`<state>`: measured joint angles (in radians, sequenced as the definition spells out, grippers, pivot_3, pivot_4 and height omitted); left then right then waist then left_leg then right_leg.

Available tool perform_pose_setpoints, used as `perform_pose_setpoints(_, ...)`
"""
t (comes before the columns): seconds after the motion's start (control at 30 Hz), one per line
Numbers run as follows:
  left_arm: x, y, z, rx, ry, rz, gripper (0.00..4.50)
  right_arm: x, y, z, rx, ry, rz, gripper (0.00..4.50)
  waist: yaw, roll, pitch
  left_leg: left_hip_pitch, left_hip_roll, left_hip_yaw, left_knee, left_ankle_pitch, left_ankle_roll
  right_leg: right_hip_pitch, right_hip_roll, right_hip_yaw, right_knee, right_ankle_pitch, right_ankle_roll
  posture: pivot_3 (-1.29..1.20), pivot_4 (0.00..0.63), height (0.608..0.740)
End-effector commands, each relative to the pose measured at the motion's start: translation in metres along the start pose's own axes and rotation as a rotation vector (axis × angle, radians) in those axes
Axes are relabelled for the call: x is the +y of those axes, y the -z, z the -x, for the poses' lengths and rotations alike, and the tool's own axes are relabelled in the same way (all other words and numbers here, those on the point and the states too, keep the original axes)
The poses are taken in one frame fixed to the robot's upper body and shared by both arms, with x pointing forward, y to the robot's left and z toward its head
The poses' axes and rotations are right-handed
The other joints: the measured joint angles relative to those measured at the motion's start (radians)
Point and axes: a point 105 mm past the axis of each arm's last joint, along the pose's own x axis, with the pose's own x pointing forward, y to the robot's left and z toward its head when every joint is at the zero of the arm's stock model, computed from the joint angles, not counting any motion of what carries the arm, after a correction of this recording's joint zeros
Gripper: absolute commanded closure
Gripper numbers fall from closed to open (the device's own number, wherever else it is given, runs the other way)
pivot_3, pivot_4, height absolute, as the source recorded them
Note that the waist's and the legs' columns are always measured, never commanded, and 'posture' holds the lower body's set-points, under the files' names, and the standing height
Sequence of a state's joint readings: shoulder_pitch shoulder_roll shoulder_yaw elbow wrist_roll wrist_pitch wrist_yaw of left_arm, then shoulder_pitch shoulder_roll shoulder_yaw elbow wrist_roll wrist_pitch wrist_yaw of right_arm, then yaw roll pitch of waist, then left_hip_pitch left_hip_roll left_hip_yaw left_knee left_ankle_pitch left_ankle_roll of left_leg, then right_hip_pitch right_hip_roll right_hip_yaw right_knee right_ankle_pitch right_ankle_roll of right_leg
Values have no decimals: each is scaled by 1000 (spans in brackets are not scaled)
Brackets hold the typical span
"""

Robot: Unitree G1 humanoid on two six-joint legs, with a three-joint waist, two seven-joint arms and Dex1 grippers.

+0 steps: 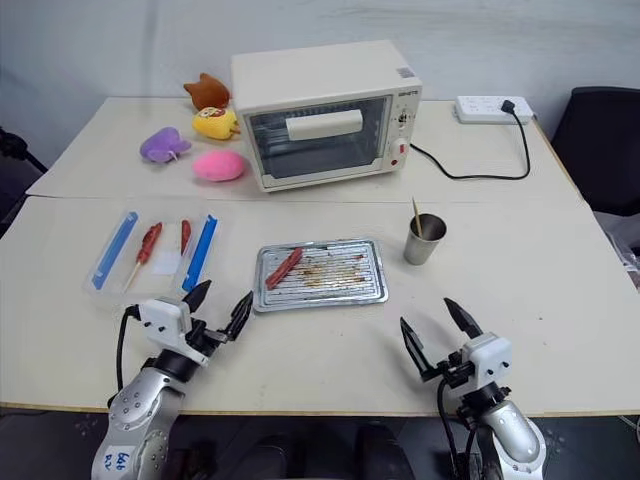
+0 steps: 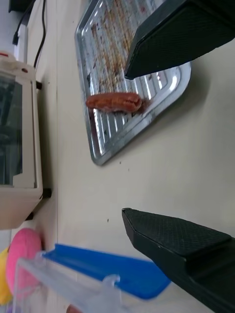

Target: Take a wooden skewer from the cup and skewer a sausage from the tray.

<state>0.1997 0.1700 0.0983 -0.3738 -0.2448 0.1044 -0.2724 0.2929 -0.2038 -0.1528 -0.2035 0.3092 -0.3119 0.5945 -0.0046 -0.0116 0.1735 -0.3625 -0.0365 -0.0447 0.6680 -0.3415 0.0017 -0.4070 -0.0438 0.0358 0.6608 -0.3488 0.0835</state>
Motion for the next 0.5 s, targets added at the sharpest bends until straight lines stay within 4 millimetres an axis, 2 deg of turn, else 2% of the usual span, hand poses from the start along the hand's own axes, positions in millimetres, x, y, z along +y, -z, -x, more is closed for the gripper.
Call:
perform_pose_setpoints(0.03, 3, -1, 2, 19, 10, -15, 50, -5, -12, -2, -51, 19, 41, 0, 2, 0, 0, 0, 0, 0, 0, 0, 0, 0, 0, 0, 0, 0, 0, 0, 150, 740)
perform_pose_setpoints(0.2, -3, -15, 5, -36, 137, 68, 50, -11, -18, 0, -71, 15, 29, 0, 3, 0, 0, 1, 0, 0, 0, 0, 0, 1, 0, 0, -1, 0, 0, 0, 150, 740)
perform_pose_setpoints(0.33, -12, -37, 19, -56, 393, 72, 50, -25, -39, 11, -78, -19, 86, 0, 3, 1, 0, 1, 0, 0, 0, 0, 0, 1, 0, 0, 0, 0, 0, 0, 150, 740)
perform_pose_setpoints(0.43, 0, -41, 29, 24, 503, 15, 50, -46, -53, 26, -51, -10, 137, 0, 3, 2, 0, 2, 0, -1, -1, 0, 0, 3, 0, 0, -1, 0, 0, 0, 150, 740)
perform_pose_setpoints(0.5, 9, -49, 33, 39, 543, 5, 50, -61, -55, 37, -12, 6, 170, 0, 2, 2, 0, 8, 0, -1, -3, -1, 1, 11, 0, -1, -4, -1, -1, 0, 150, 740)
